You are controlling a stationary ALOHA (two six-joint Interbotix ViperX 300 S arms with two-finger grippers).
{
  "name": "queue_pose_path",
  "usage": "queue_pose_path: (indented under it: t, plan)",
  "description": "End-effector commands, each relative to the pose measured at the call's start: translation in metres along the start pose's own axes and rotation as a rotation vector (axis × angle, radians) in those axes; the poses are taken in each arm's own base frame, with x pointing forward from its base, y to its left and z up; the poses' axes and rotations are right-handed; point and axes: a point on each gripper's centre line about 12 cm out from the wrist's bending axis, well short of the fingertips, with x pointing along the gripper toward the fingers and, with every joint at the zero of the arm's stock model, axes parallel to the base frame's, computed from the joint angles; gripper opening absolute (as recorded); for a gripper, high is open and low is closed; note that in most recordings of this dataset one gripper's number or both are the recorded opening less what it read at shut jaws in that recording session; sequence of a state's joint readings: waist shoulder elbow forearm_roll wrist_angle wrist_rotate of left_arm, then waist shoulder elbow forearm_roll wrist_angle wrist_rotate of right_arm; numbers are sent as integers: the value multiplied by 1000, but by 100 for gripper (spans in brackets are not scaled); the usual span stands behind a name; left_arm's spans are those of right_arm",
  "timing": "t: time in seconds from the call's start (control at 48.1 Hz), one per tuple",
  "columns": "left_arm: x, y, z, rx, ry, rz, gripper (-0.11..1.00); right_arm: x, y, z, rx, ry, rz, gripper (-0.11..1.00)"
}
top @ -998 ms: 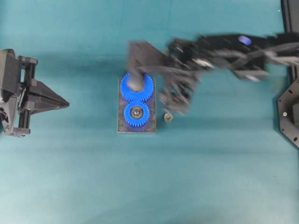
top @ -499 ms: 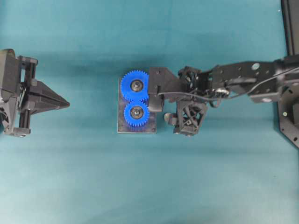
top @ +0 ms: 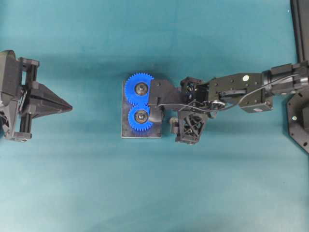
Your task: Insert the washer onto the shaft.
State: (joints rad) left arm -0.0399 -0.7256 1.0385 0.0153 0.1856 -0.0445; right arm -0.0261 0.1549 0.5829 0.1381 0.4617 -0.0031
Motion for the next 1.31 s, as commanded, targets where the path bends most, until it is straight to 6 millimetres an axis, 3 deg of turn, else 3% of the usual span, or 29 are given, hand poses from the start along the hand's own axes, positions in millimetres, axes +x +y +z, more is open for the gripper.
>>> queue_pose_path:
  t: [0.0, 0.457, 0.561, 0.728, 0.894, 0.998, 1.289]
  plan:
    - [-1, -1, 12, 2, -32, -2, 1, -5, 2, 5, -5, -30, 0, 78]
    - [5, -1, 13, 1, -24, -2, 0, 11, 4, -4, -17, 17, -3, 76]
    - [6, -1, 14, 2, -28, -2, 1, 11, 8, -6, -30, 28, -2, 64]
    - [7, -1, 14, 2, -28, -2, 0, 13, 15, -10, -48, 44, 4, 35]
    - [8, -1, 14, 1, -28, -2, 0, 12, 18, -10, -54, 45, 8, 33]
    - [8, -1, 14, 2, -32, -2, 1, 4, 20, -5, -55, 25, 11, 33]
    - [8, -1, 16, 2, -35, -2, 0, -44, 27, 27, -80, -3, 22, 33]
